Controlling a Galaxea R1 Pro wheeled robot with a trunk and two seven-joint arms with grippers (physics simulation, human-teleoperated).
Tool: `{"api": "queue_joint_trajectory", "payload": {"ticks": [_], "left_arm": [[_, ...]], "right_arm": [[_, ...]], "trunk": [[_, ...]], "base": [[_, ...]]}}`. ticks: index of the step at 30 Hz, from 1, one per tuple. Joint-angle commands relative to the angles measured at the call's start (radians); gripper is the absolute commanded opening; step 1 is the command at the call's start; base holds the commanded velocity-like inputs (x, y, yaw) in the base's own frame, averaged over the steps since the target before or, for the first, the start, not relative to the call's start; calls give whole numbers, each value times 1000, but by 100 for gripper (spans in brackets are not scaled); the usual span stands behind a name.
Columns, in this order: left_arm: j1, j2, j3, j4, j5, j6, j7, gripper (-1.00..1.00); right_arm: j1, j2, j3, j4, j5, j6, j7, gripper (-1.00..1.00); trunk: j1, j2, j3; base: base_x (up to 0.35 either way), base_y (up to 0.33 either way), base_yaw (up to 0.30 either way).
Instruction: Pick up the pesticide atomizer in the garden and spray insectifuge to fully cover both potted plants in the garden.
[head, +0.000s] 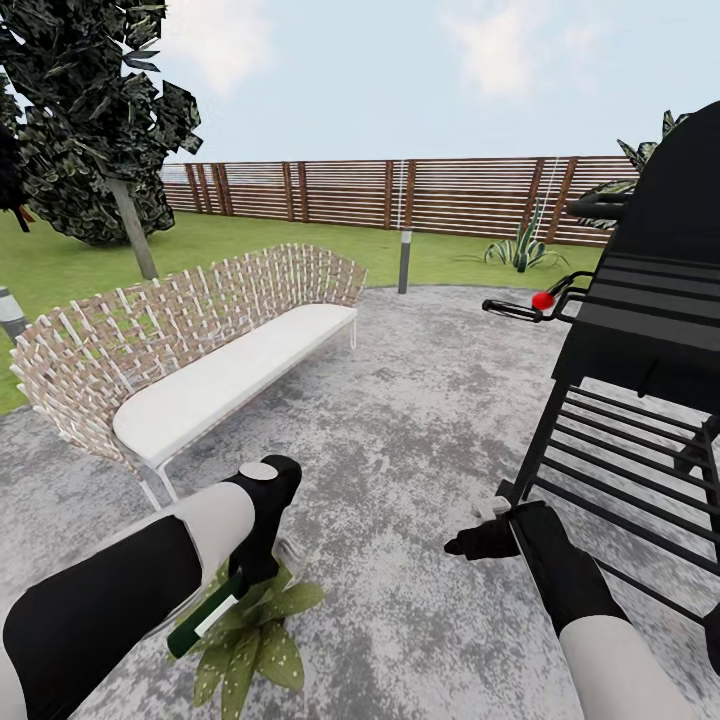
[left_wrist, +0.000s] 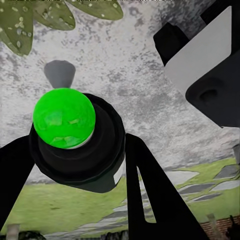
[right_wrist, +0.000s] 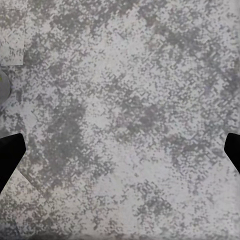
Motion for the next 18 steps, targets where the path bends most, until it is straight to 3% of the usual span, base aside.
{"api": "queue_joint_trajectory", "payload": {"ticks": [1,8,18], "left_arm": [[0,0,2,-2,-11,10,-9,-100],[0,0,3,-78,-11,11,-9,-100],[0,0,3,-85,-10,11,-9,-100]], "right_arm": [[0,0,-2,-1,10,2,10,100],[0,0,-2,-1,10,2,10,100],[-1,0,-2,-1,10,2,10,100]], "trunk": [[0,0,-1],[0,0,-1],[0,0,-1]], "base": [[0,0,0],[0,0,0],[-25,0,0]]}}
